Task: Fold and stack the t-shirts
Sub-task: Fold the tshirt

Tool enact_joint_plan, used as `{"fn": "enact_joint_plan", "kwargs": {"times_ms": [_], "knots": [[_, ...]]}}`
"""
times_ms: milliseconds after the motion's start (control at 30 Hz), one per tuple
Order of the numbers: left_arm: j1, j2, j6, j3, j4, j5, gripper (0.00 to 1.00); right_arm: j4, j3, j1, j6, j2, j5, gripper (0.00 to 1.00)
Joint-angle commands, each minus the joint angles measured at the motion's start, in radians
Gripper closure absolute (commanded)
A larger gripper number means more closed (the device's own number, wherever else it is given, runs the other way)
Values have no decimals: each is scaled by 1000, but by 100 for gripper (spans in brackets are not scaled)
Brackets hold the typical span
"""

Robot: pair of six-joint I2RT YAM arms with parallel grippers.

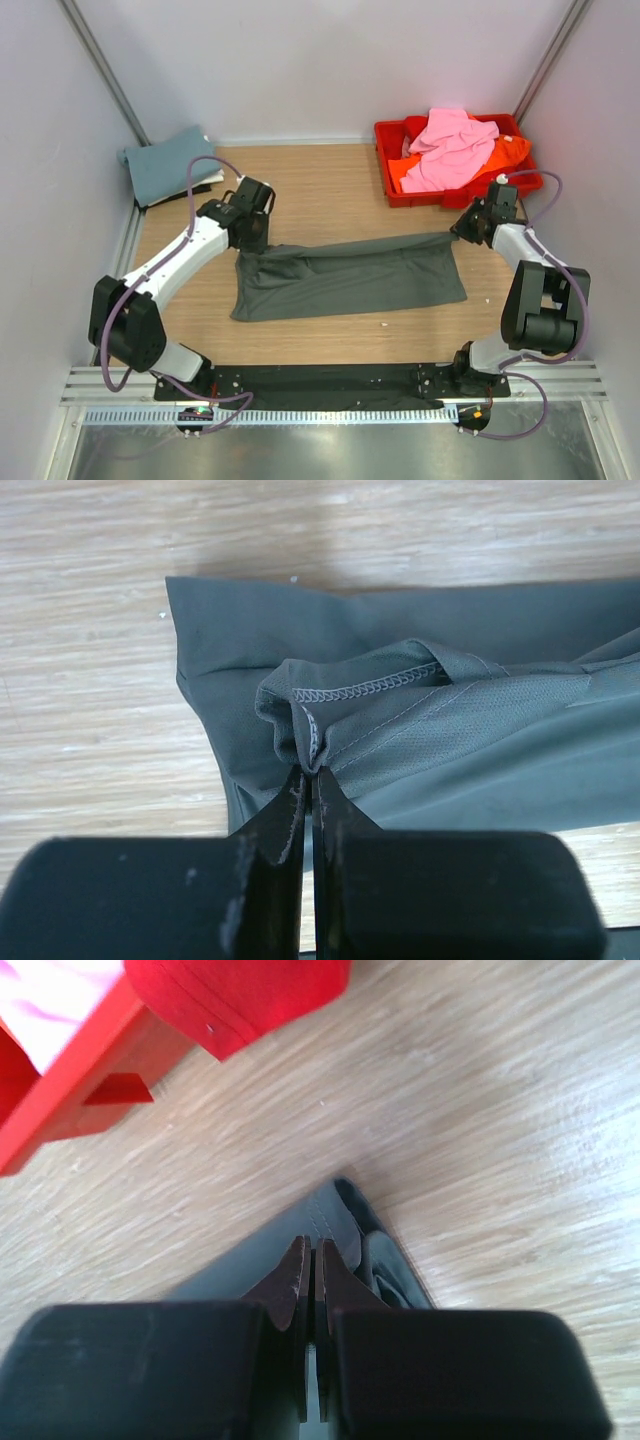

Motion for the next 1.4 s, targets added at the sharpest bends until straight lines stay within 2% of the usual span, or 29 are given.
{"fn": "enact_joint_plan", "kwargs": {"times_ms": [0, 267, 333, 367, 400, 433, 467, 500, 533, 567, 733, 867, 1033, 1267, 1367], "knots": [[-3, -53, -7, -18, -13, -11, 99, -5, -24, -7, 8, -51, 27, 99], [-17, -128, -44, -75, -106, 5, 95, -80, -105, -7, 43, -163, 65, 99], [-26, -161, -65, -107, -129, 20, 87, -95, -117, -8, 45, -177, 93, 99], [-31, -172, -74, -119, -151, 31, 82, -106, -116, -8, 45, -174, 108, 95], [-37, -186, -93, -150, -162, 55, 75, -136, -111, -8, 45, -162, 121, 86], [-48, -221, -100, -165, -169, 69, 61, -147, -107, -7, 43, -153, 133, 74], [-53, -240, -114, -180, -177, 75, 54, -161, -98, -7, 45, -149, 171, 37], [-59, -262, -152, -203, -183, 80, 48, -184, -94, -7, 46, -149, 189, 24], [-65, -302, -159, -213, -186, 97, 30, -190, -90, -7, 49, -159, 231, 16], [-68, -325, -169, -220, -183, 104, 25, -195, -84, -7, 51, -166, 249, 6], [-68, -379, -209, -240, -137, 66, 23, -180, -64, -7, 60, -255, 213, 4], [-68, -349, -249, -257, -23, 84, 26, -69, -79, 25, 45, -300, -17, 10], [-68, -267, -337, -326, 123, 91, 34, -72, -35, 179, 3, -194, -34, 23], [-68, -111, -398, -394, 231, 55, 36, -40, -88, 256, 16, -27, -19, 28], [-68, -34, -407, -403, 268, 63, 37, -78, -93, 269, 17, 41, 18, 29]]}}
